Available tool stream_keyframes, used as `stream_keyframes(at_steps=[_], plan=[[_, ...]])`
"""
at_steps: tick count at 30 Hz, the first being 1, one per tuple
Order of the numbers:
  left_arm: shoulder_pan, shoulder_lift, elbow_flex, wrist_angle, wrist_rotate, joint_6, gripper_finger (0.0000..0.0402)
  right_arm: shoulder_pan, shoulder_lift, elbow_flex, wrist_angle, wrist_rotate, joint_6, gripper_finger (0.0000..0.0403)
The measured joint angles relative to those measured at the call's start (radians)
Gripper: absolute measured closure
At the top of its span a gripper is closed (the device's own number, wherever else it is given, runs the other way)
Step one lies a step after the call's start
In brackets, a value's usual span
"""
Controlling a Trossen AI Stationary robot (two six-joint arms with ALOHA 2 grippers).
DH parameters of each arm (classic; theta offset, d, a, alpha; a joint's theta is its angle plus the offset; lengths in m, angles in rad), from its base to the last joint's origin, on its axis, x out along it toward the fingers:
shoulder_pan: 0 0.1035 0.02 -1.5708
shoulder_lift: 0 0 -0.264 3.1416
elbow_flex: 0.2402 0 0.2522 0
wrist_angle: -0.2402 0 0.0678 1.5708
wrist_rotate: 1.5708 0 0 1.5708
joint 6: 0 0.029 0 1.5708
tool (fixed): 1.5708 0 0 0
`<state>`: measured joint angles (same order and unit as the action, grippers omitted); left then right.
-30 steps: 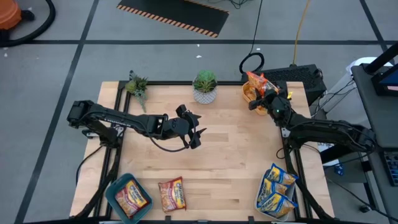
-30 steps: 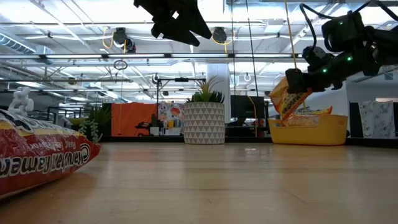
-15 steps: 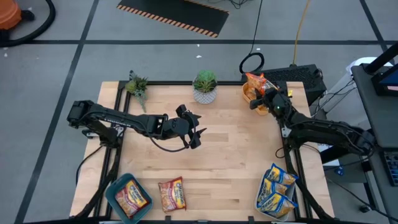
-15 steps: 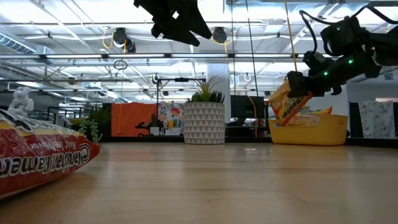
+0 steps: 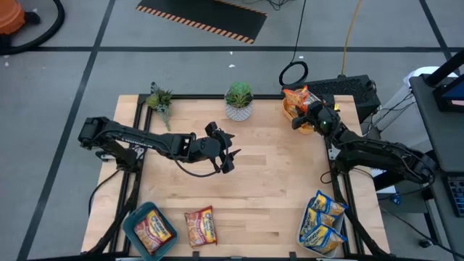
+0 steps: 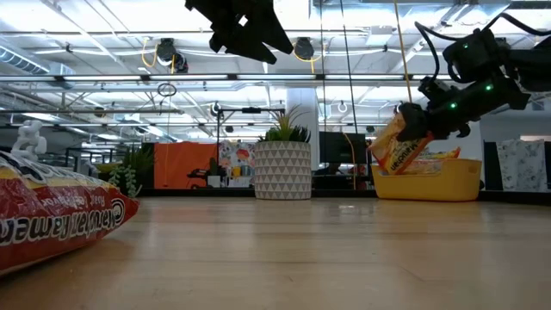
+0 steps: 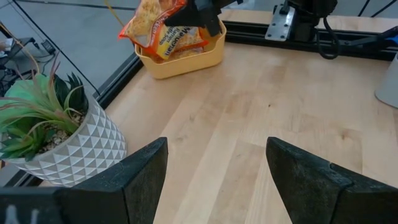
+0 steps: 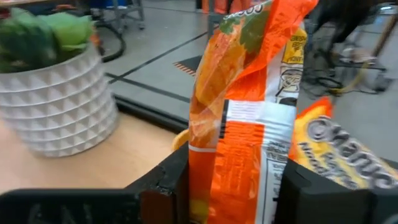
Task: Sort Maruchan noodles
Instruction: Put the orange noodle pack into the yellow bin
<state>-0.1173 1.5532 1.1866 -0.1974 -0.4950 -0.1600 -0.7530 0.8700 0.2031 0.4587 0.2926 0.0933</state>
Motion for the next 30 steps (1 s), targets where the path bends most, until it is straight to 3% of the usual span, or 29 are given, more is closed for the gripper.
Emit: stream_keyframes(at_steps=[3,10,30], plan=[[0.0,0.0,0.0,0.0,0.0,0.0,0.0124,-0.015,0.0,0.0,0.0,-0.045,0.0,0.0255],[0.0,0.0,0.0,0.0,0.0,0.0,0.0124,-0.041,0.0,0.0,-0.027,-0.035,-0.005,0.0231],[0.0,0.0,0.0,-0.001,0.0,0.008,0.0124,-0.053,-0.062,0.003,-0.143,-0.034,-0.005,0.0216]])
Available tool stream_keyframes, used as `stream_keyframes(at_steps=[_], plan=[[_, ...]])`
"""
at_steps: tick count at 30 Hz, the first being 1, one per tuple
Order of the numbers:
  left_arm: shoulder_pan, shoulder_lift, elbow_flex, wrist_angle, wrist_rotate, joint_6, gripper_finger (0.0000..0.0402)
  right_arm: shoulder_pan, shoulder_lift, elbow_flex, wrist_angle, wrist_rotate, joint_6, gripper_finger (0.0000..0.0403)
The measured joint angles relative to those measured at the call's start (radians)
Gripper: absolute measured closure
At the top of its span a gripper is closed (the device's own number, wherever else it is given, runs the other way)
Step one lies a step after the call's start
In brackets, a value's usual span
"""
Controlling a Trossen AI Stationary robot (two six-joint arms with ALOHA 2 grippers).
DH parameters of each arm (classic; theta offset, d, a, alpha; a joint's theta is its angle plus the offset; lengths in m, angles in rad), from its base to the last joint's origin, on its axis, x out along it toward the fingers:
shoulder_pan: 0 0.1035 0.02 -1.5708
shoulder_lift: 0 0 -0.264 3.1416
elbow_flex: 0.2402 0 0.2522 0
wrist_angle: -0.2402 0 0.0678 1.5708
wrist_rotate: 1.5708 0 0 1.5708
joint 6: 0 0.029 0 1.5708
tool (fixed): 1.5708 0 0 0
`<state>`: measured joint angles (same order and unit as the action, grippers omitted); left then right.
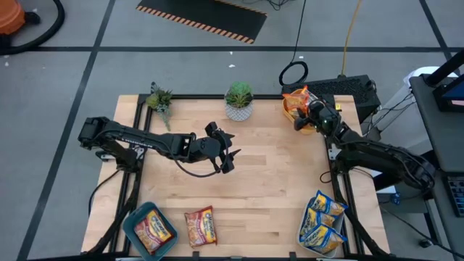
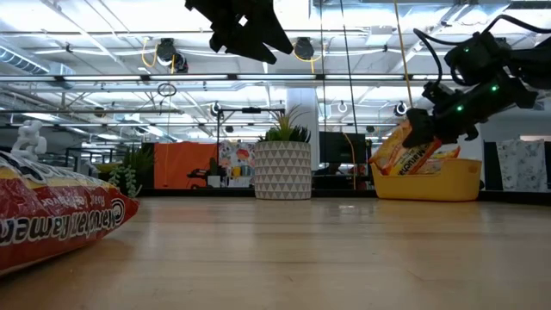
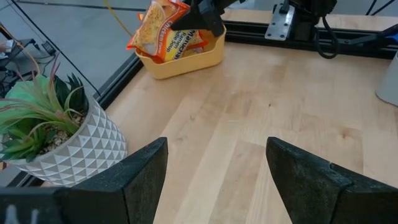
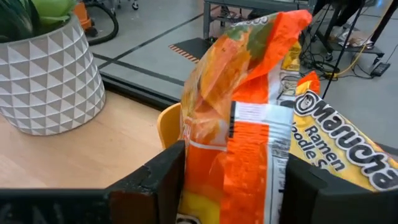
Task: Sort Maruchan noodles
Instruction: Put the orange noodle pack into the yellow bin, then put the red noodle pack into the blue bin
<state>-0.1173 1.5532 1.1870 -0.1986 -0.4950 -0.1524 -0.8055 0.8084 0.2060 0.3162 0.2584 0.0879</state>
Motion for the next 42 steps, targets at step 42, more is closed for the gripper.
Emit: stream_keyframes(at_steps=[42], plan=[[-0.013,0.0,0.0,-0.055,0.193,-0.015,0.0124,0.137,-0.356,0.301,-0.358,-0.437,0.132,0.0164]])
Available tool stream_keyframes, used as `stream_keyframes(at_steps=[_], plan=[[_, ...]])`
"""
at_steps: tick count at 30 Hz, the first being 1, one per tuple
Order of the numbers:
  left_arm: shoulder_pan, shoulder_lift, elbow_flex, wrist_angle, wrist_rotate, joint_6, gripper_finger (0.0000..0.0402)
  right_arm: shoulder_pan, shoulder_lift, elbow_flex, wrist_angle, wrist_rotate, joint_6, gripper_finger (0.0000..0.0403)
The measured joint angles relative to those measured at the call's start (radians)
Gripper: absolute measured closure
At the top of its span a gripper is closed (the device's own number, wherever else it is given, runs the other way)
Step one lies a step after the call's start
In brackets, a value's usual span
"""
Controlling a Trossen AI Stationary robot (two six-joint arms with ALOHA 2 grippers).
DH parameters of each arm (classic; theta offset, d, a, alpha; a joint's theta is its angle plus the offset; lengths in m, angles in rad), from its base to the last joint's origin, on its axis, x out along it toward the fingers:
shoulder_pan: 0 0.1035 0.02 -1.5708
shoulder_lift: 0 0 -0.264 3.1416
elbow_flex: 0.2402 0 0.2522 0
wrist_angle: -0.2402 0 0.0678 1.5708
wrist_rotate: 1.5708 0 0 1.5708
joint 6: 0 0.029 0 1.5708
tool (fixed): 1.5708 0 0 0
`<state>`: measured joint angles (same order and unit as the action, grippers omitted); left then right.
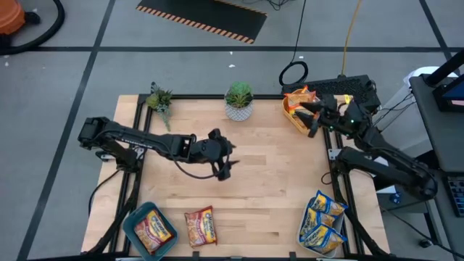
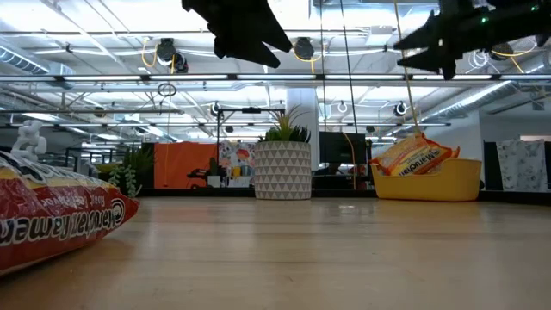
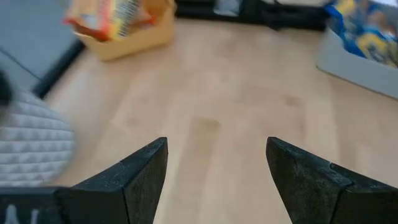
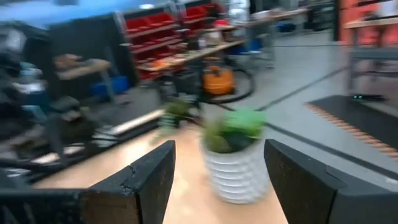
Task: Sort Maruchan noodles
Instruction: Put the red noodle pack into the blue bin
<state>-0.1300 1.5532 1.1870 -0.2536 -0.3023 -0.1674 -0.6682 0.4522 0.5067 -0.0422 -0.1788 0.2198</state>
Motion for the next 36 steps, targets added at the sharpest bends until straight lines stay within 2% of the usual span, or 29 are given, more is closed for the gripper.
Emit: stream_keyframes(at_steps=[6,14,19,23,26,31,36], plan=[[-0.036,0.0,0.0,-0.068,0.015,-0.021,0.0124,0.087,0.001,0.038,0.0,-0.035,0.058,0.0181],[-0.116,0.0,0.0,-0.231,0.015,-0.122,0.0124,0.281,0.025,0.071,0.02,-0.033,0.108,0.0201],[-0.198,0.0,0.0,-0.31,0.017,-0.191,0.0124,0.435,0.084,0.071,0.025,0.037,0.158,0.0204],[-0.276,0.0,0.0,-0.346,0.025,-0.214,0.0124,0.588,0.174,0.071,0.098,0.153,0.174,0.0204],[-0.331,0.0,0.0,-0.375,0.043,-0.229,0.0124,0.694,0.267,0.071,0.224,0.224,0.168,0.0204],[-0.402,-0.02,0.0,-0.449,0.049,-0.295,0.0124,0.82,0.434,0.071,0.453,0.256,0.142,0.0204],[-0.453,-0.063,0.0,-0.506,0.048,-0.378,0.0124,0.889,0.587,0.087,0.558,0.259,0.137,0.0204]])
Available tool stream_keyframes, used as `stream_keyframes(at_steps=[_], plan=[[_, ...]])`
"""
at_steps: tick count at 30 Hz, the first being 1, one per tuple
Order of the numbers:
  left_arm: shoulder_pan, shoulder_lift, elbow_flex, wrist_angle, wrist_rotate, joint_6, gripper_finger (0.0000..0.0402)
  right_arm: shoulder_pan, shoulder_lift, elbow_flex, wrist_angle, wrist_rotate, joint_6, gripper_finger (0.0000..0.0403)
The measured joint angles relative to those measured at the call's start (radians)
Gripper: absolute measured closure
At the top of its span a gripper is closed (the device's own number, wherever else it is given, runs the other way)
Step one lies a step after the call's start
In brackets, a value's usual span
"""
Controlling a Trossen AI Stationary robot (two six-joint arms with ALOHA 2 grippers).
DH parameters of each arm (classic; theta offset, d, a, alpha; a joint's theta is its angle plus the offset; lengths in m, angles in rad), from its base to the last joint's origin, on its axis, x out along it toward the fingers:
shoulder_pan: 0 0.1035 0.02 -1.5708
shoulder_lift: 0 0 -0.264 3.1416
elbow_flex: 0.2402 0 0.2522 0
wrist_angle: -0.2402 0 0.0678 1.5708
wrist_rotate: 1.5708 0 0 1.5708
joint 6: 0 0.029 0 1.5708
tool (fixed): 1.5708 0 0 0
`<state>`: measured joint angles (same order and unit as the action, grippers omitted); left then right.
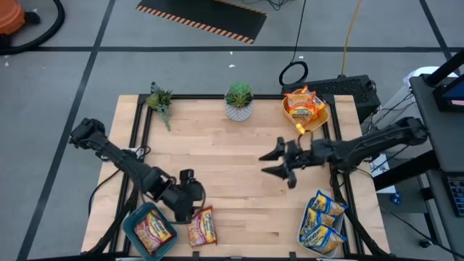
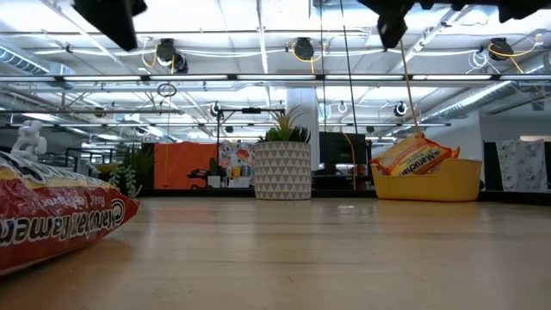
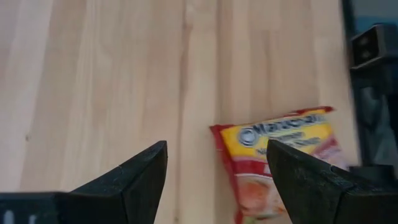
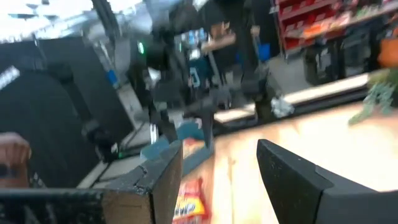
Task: Sort Maruchan noodles
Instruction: Put the red noodle pack into the blue bin
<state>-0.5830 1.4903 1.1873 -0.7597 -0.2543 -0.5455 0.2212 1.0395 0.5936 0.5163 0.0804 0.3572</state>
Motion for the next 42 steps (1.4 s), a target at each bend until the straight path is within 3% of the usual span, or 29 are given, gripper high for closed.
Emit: stream_keyframes(at_steps=[9,23,31,42], plan=[[-0.098,-0.04,0.0,-0.023,-0.024,-0.059,0.0124,0.103,0.358,0.246,-0.042,0.027,-0.025,0.0204],[-0.197,-0.041,0.0,-0.039,-0.031,-0.116,0.0124,0.141,0.8,0.58,-0.104,0.02,-0.253,0.0204],[-0.205,-0.041,0.0,-0.054,-0.035,-0.118,0.0124,0.119,0.961,0.691,-0.114,-0.085,-0.308,0.0204],[-0.203,-0.04,0.0,-0.051,-0.04,-0.13,0.0124,0.107,1.059,0.709,-0.124,-0.109,-0.451,0.0204]])
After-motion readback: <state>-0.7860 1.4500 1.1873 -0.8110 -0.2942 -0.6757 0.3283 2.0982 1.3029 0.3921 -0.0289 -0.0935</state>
